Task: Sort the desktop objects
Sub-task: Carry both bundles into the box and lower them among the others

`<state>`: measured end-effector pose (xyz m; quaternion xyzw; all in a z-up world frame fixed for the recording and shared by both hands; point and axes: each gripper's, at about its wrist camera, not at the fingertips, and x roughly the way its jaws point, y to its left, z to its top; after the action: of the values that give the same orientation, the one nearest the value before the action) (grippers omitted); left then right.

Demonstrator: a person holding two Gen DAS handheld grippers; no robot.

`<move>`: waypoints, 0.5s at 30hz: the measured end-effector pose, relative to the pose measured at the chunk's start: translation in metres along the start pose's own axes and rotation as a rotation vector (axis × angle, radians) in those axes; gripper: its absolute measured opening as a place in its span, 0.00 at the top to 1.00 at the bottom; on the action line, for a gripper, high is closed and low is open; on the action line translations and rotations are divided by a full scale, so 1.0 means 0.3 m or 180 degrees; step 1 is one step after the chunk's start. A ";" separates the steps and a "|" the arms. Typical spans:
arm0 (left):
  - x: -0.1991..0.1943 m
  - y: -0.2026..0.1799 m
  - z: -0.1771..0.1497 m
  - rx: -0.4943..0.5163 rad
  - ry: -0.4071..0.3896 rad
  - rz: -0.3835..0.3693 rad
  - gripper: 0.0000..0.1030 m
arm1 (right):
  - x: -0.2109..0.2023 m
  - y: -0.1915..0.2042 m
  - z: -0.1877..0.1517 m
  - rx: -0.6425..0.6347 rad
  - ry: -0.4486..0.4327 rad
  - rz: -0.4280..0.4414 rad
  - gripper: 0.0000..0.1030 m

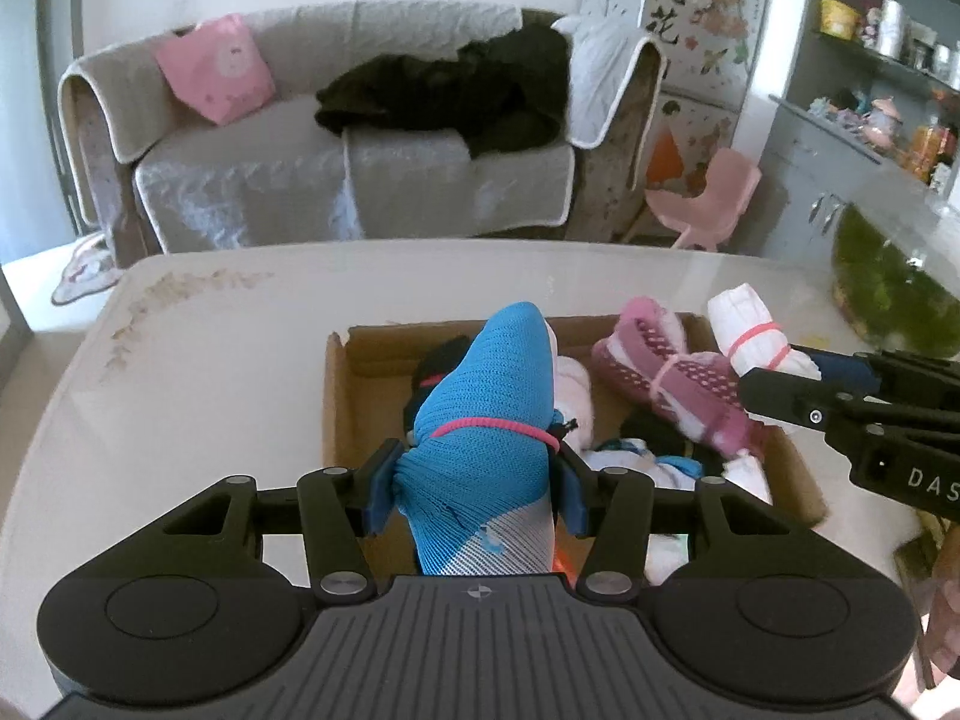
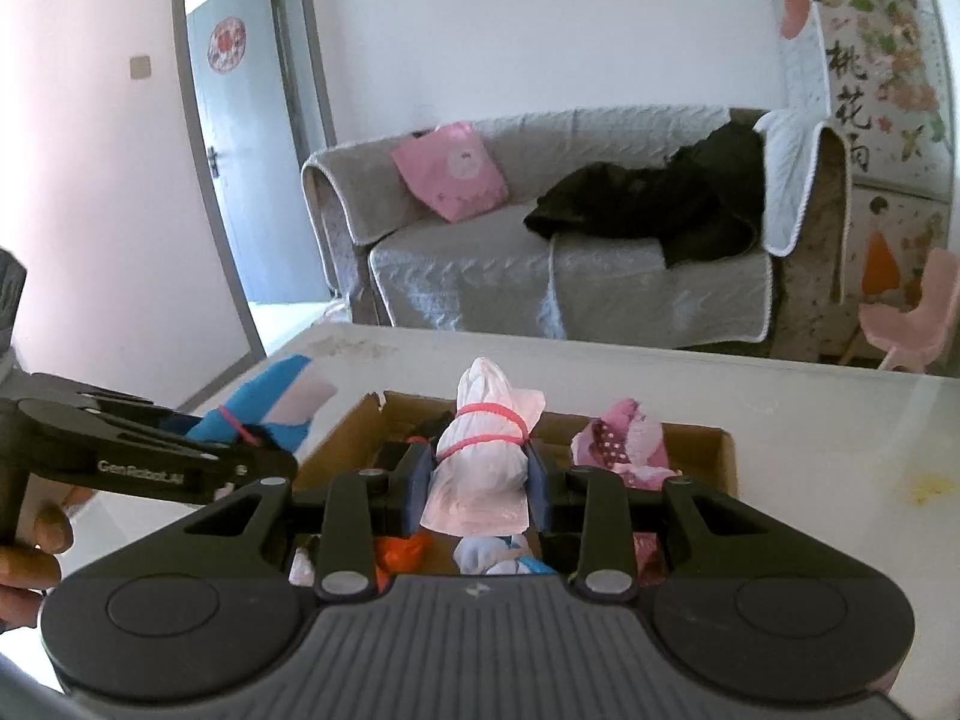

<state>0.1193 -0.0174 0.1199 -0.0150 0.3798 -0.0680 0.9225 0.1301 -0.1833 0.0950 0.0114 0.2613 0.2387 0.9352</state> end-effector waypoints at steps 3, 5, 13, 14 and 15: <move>0.058 0.008 0.008 -0.0016 0.0091 -0.0038 0.43 | 0.043 -0.015 0.003 -0.0004 0.0072 -0.0011 0.70; 0.094 0.000 0.010 0.0017 0.0131 -0.0038 0.43 | 0.063 -0.020 -0.001 0.0005 0.0123 -0.0016 0.71; 0.202 -0.047 0.016 0.0018 0.0247 -0.0164 0.43 | 0.130 -0.037 -0.026 0.0039 0.0289 -0.0080 0.70; 0.214 -0.051 0.014 0.0013 0.0260 -0.0173 0.43 | 0.139 -0.040 -0.030 0.0044 0.0313 -0.0082 0.70; 0.229 -0.056 0.014 0.0004 0.0282 -0.0181 0.43 | 0.150 -0.039 -0.030 0.0037 0.0330 -0.0090 0.71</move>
<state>0.1685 -0.0435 0.0761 -0.0222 0.4196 -0.0950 0.9024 0.1644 -0.1742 0.0639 0.0008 0.3110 0.2241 0.9236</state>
